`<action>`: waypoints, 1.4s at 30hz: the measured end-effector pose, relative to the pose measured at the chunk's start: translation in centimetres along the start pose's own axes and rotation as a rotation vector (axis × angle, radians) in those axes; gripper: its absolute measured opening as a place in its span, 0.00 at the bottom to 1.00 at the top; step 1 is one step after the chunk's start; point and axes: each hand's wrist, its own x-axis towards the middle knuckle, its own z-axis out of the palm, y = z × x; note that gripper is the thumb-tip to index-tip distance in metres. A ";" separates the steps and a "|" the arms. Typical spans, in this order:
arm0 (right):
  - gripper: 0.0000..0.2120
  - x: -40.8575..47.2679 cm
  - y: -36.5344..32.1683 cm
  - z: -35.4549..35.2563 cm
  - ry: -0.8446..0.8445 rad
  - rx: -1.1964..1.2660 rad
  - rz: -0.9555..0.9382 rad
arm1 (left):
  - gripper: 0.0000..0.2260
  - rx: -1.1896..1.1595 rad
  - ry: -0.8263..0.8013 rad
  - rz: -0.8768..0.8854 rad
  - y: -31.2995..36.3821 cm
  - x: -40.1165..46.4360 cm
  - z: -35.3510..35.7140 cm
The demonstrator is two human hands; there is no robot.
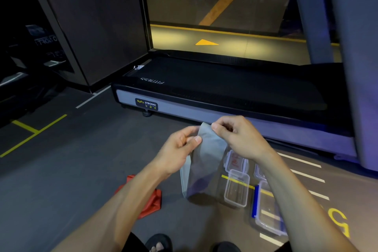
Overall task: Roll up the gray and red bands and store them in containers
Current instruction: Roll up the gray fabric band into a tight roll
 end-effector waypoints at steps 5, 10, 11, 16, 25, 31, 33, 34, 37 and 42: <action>0.24 0.2 0.3 0.5 -0.086 0.082 0.038 | 0.15 0.021 0.023 0.056 0.2 0.1 -0.1; 0.16 -0.1 0.3 0.7 -0.116 0.145 0.042 | 0.07 0.023 0.117 0.037 -0.2 0.2 -0.3; 0.11 -0.1 0.1 0.7 -0.112 0.113 0.020 | 0.06 0.021 0.130 0.036 -0.2 0.3 -0.3; 0.07 -0.1 -0.2 0.9 0.009 -0.047 -0.027 | 0.09 -0.041 0.071 0.021 0.0 0.2 0.0; 0.08 0.2 0.3 0.6 0.068 -0.020 -0.003 | 0.13 -0.021 -0.012 0.006 -0.2 -0.1 -0.4; 0.16 0.1 -0.2 0.6 -0.032 0.071 0.010 | 0.16 -0.040 -0.033 0.009 0.1 -0.1 -0.3; 0.18 0.0 -0.2 0.6 -0.060 0.087 0.010 | 0.15 -0.040 -0.020 0.014 0.0 0.0 -0.4; 0.20 0.0 -0.3 0.6 -0.070 0.086 0.014 | 0.14 -0.031 -0.014 0.021 0.0 0.1 -0.5; 0.25 0.0 -0.3 0.7 -0.085 0.092 0.041 | 0.08 -0.023 0.041 0.025 0.0 0.2 -0.3; 0.11 0.1 -0.1 1.0 -0.066 0.095 0.053 | 0.06 -0.001 0.083 0.019 -0.4 0.3 -0.3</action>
